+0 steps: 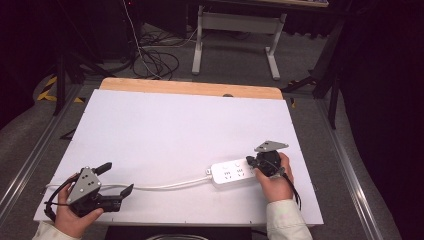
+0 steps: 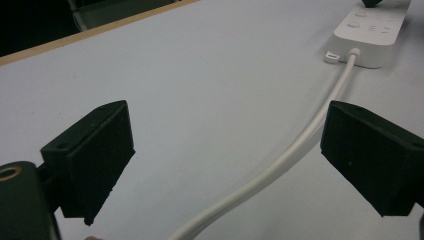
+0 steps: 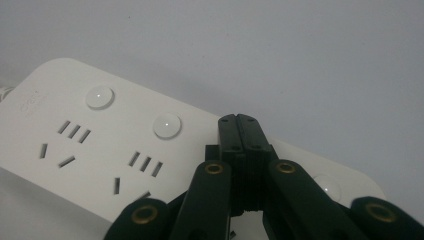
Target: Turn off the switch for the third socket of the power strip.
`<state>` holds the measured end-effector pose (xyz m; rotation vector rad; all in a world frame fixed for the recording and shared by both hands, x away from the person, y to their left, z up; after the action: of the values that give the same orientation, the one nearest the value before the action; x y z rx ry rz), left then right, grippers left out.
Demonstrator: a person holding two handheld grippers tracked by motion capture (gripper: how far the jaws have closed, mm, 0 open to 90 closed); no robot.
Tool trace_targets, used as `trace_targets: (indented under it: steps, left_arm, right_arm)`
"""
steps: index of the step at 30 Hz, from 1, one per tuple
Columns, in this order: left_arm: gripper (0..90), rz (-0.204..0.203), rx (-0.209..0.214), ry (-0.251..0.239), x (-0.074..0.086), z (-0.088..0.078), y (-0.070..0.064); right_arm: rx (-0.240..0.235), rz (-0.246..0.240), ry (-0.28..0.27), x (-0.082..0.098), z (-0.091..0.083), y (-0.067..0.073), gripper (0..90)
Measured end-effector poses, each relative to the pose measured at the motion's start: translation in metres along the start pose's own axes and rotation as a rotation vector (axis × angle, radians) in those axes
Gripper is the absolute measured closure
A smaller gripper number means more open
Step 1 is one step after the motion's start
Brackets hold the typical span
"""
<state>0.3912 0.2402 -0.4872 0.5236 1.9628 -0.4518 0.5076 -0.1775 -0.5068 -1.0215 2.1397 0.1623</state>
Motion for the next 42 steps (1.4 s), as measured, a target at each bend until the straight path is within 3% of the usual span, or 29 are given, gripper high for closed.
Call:
trace_targets:
  steps: [6,11,17,18,20,21,22,26,32,36,42]
  left_arm:
    - [7.1,0.000,-0.002,0.001,0.000,0.000,0.000]
    - [7.1,0.005,-0.001,0.003,0.000,0.000,-0.001]
    - [7.1,0.000,-0.001,0.005,0.001,0.001,-0.001]
    - [7.1,0.000,-0.001,0.006,0.000,0.001,-0.001]
    - [7.1,0.001,0.001,0.005,0.000,0.001,-0.001]
    - [7.1,0.000,0.001,0.005,0.000,0.001,-0.001]
    - [7.1,0.000,0.001,0.004,0.000,0.001,0.000]
    - [7.1,-0.001,-0.001,0.006,0.000,0.002,0.000]
    - [7.1,0.005,0.000,0.004,-0.001,0.001,0.000]
    - [7.1,0.002,-0.002,0.003,-0.001,0.001,0.000]
    - [7.1,0.003,0.001,0.003,-0.001,0.001,0.000]
  right_arm:
    - [-0.012,0.008,-0.010,0.001,0.000,-0.001,90.0]
    - [0.012,-0.009,0.001,0.001,0.001,-0.001,90.0]
    - [-0.004,-0.013,-0.014,0.001,0.001,-0.002,90.0]
    - [-0.002,-0.013,-0.041,-0.001,-0.001,-0.002,90.0]
    - [0.016,-0.013,-0.031,-0.002,-0.002,-0.003,90.0]
    - [0.024,-0.025,-0.040,-0.003,-0.004,-0.003,90.0]
    - [0.021,-0.012,-0.111,-0.010,-0.012,-0.004,90.0]
    - [0.022,-0.009,-0.156,-0.017,-0.024,-0.005,90.0]
    - [0.028,-0.023,-0.178,-0.022,-0.033,0.001,90.0]
    - [0.028,-0.053,-0.221,-0.029,-0.043,0.003,90.0]
    - [0.036,-0.050,-0.244,-0.031,-0.052,0.002,90.0]
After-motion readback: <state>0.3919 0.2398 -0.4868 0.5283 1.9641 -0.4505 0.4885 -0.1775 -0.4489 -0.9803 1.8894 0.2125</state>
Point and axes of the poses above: each handheld gripper's, and its own axes: z roughly forward along the jaws, x roughly out of its underside, y roughly to its left, the point moved 7 cm from there along z, roughly forward along the jaws, and after that the axes turned 11 degrees about -z, right-handed, at the moved point
